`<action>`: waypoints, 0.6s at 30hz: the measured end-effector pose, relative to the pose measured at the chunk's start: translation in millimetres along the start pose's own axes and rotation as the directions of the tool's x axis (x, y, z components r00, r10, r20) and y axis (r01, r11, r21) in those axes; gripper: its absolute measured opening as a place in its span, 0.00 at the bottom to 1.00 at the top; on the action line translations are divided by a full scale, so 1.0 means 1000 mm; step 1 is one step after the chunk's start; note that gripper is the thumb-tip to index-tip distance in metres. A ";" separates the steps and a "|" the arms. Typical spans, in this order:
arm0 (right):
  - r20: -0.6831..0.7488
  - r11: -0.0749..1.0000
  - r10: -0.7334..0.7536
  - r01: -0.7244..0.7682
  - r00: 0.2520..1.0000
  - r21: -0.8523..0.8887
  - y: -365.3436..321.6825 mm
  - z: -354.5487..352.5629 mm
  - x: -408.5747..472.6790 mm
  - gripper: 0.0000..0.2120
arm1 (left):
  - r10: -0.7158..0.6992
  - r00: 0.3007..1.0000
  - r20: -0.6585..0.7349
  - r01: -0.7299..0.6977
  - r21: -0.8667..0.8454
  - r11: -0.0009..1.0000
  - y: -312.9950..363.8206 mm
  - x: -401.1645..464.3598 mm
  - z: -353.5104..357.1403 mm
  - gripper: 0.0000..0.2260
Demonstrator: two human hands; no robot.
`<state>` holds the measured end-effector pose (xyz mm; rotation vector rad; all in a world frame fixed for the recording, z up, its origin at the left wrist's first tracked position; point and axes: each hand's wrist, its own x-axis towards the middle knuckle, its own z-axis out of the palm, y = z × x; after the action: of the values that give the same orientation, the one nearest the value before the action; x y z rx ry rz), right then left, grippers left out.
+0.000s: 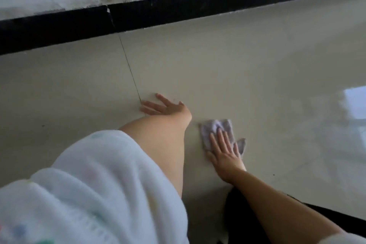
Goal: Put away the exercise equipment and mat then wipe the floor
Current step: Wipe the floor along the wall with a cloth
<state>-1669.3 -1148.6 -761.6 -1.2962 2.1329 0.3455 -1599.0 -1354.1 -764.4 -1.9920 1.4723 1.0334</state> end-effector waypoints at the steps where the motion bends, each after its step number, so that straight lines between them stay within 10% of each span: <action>1: 0.087 0.982 0.174 -0.179 0.981 0.053 0.022 -0.014 0.006 0.28 | 0.007 1.000 0.013 -0.007 0.004 1.000 -0.003 0.000 0.000 0.35; 7: 0.143 0.855 0.418 -0.441 0.897 0.272 0.019 -0.024 0.024 0.28 | 0.078 0.997 -0.006 -0.077 0.058 0.995 -0.015 -0.001 0.003 0.35; 10: -0.137 0.997 0.017 -0.006 0.990 0.080 -0.034 0.020 -0.009 0.29 | 0.125 0.985 -0.116 -0.126 -0.007 0.992 -0.025 -0.004 0.017 0.35; 14: 0.061 0.836 -0.514 0.516 0.855 -0.187 0.005 0.031 -0.012 0.27 | 0.107 0.976 -0.188 -0.104 0.025 0.994 -0.029 -0.004 0.025 0.35; 18: 0.021 0.797 -0.545 0.525 0.838 -0.299 0.125 -0.029 0.053 0.26 | 0.083 0.972 -0.221 -0.067 0.079 0.995 -0.030 0.000 0.026 0.35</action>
<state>-1806.2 -1139.9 -783.1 -2.0417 1.6967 0.3870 -1579.1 -1325.3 -782.9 -2.0701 1.6887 0.7939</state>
